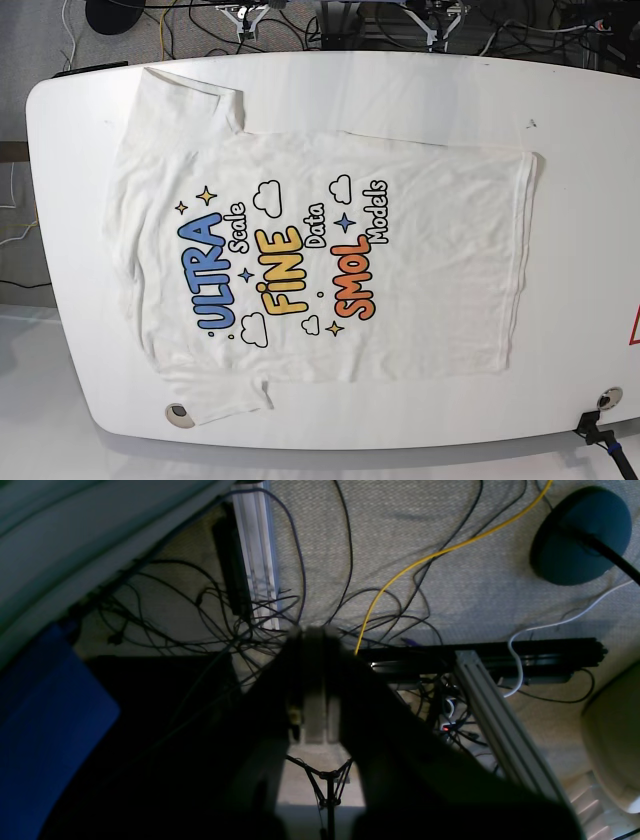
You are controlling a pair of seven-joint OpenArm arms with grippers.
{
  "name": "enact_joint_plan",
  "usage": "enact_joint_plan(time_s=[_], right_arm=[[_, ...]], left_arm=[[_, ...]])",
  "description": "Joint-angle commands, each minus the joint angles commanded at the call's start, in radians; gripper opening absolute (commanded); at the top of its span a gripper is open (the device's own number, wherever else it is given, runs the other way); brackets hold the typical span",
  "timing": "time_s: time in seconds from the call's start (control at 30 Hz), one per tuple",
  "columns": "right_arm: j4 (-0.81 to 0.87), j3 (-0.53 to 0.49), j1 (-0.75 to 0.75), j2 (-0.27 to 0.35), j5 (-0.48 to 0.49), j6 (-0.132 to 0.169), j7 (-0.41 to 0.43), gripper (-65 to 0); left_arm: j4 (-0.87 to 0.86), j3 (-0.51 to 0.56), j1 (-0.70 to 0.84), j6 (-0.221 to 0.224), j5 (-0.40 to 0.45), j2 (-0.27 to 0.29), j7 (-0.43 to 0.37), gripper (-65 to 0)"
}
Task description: Fold the T-shirt properly
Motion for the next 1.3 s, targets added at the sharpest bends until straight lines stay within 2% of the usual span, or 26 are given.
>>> enact_joint_plan(time_s=[0.47,0.5,1.3], right_arm=[[0.001,0.001,-0.006,0.001,0.001,0.0,0.007,-65.0],[0.0,0.001,0.003,-0.004,-0.005,0.001,0.013,-65.0],[0.003,0.002,-0.021,0.001,-0.008,-0.003,0.004,-65.0]], left_arm=[[0.001,-0.003,0.005,0.001,-0.001,-0.004,0.001,-64.5],[0.002,-0.003,0.007,0.005,-0.009,0.006,-0.028,-65.0],[0.019,-0.001,0.053,0.009,-0.002,-0.003,-0.02,-65.0]])
